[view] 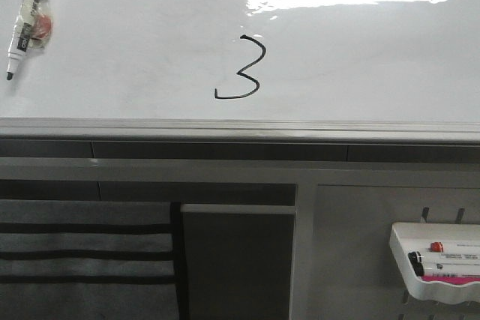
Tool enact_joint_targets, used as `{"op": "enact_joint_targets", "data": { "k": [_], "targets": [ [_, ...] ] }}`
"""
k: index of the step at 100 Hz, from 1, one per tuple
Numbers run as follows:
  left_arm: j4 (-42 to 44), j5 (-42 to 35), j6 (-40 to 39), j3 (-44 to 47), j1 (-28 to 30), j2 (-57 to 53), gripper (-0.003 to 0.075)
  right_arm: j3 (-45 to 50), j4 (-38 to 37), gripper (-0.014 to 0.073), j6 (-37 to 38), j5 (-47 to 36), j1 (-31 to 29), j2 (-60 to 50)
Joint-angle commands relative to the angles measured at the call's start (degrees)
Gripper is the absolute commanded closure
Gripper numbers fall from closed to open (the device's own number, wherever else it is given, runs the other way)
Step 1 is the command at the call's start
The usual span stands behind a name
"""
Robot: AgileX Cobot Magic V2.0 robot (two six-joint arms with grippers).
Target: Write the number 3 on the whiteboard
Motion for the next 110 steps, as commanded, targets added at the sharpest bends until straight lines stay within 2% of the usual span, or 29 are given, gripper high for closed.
{"op": "enact_joint_targets", "data": {
  "k": [1,14,21,35,43,57,69,110],
  "targets": [
    [3.19,-1.84,-5.51,-0.54,0.82,-5.73,0.0391,2.41,1.85,0.0260,0.94,-8.26,-0.50,-3.23],
    [1.42,-12.28,-5.51,5.45,0.82,-14.11,0.0409,8.65,2.41,0.0269,0.81,-14.54,-0.50,-8.53],
    [0.25,-17.72,-5.51,9.71,0.82,-18.59,0.0409,11.47,2.41,0.0323,-1.49,-18.11,-0.50,-11.59],
    [-2.82,-27.97,-5.51,17.81,0.82,-25.04,0.0416,15.53,2.41,0.0540,-4.17,-23.53,-0.50,-16.97],
    [-3.30,-33.52,-5.51,21.12,0.82,-26.90,0.0494,17.08,2.41,0.0665,-4.70,-26.57,-0.50,-19.09],
    [-3.30,-42.30,-5.51,24.56,0.71,-27.11,0.0741,18.64,2.57,0.0662,-4.55,-29.80,-0.50,-20.20],
    [-8.37,-43.30,-5.61,24.69,0.71,-27.11,0.0741,19.25,2.57,0.0662,-4.55,-27.88,-0.50,-20.20],
    [-8.39,-43.41,-5.61,24.78,0.71,-27.11,0.0741,19.37,2.57,0.0662,-4.55,-27.99,-0.50,-20.20]
  ]
}}
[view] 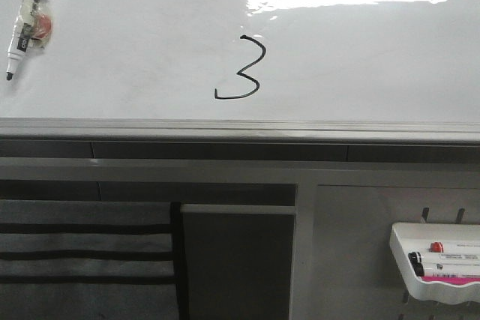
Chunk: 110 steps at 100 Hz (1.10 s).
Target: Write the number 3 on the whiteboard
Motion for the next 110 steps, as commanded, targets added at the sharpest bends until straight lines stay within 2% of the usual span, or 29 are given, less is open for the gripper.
{"op": "enact_joint_targets", "data": {
  "k": [1,13,36,53,59,72,110],
  "targets": [
    [-0.32,-4.39,-0.61,-1.61,-0.07,-0.16,0.0741,-1.66,0.65,0.0662,-0.55,-3.84,-0.31,0.25],
    [-0.32,-4.65,-0.61,0.62,-2.48,-5.06,0.0741,-1.66,0.65,0.0662,-0.55,-3.84,-0.31,0.25],
    [-0.01,-4.83,-0.51,13.45,-2.08,-19.72,0.0741,-1.66,0.65,0.0662,-0.55,-3.84,-0.31,0.25],
    [-0.01,-5.43,-0.62,19.51,-2.08,-27.03,0.0741,-1.66,0.65,0.0662,-0.55,-3.84,-0.31,0.25],
    [1.47,-5.57,-1.73,20.44,-2.08,-28.39,0.0741,-1.66,0.65,0.0662,-0.55,-3.84,-0.31,0.25],
    [18.45,-4.42,-15.98,20.57,-1.74,-30.62,0.0741,-1.66,0.65,0.0662,-0.55,-3.84,-0.31,0.25],
    [17.68,-4.18,-16.26,20.57,-1.59,-30.85,0.0741,-1.66,0.65,0.0662,-0.55,-3.84,-0.31,0.25]
  ]
}}
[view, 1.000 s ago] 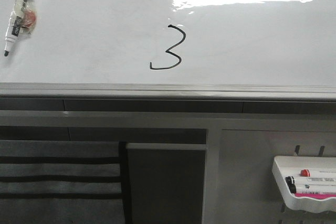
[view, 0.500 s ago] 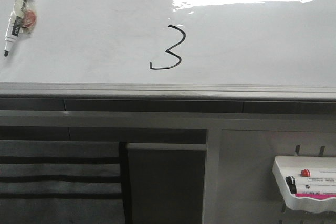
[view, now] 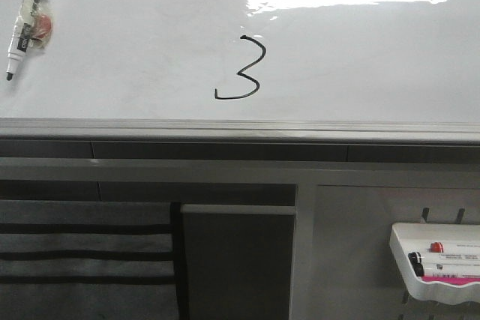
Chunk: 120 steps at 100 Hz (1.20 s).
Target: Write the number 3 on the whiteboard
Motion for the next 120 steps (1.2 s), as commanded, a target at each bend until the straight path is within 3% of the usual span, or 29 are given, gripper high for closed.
{"op": "enact_joint_targets", "data": {
  "k": [1,55,94,120],
  "targets": [
    [0.13,-4.05,-0.72,0.45,0.12,-0.36,0.0741,-1.66,0.65,0.0662,-0.40,-3.84,-0.31,0.33],
    [0.13,-4.05,-0.72,0.45,0.12,-0.36,0.0741,-0.70,0.65,0.0662,-0.40,-5.23,0.61,-1.45],
    [0.13,-4.05,-0.72,0.45,0.12,-0.36,0.0741,26.70,2.24,0.0662,-0.40,-25.67,3.06,-22.06],
    [0.13,-4.05,-0.72,0.45,0.12,-0.36,0.0741,30.81,1.79,0.0662,-0.53,-29.02,8.65,-24.31]
  ]
}}
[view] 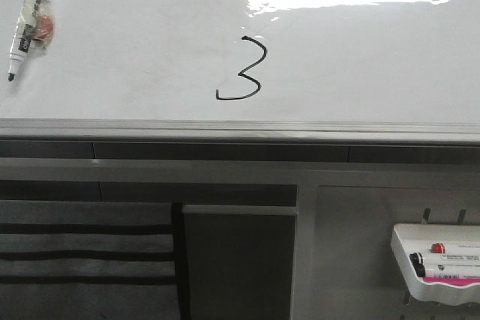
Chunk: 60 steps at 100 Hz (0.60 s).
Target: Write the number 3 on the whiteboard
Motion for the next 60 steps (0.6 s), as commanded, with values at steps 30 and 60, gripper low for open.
{"op": "enact_joint_targets", "data": {
  "k": [30,60],
  "targets": [
    [0.09,-4.14,-0.41,0.45,0.02,-0.26,0.0741,1.43,0.25,0.0662,-0.53,-5.57,0.66,-0.88],
    [0.09,-4.14,-0.41,0.45,0.02,-0.26,0.0741,1.43,-26.69,0.0662,27.89,-7.54,0.66,-0.88]
  ]
}}
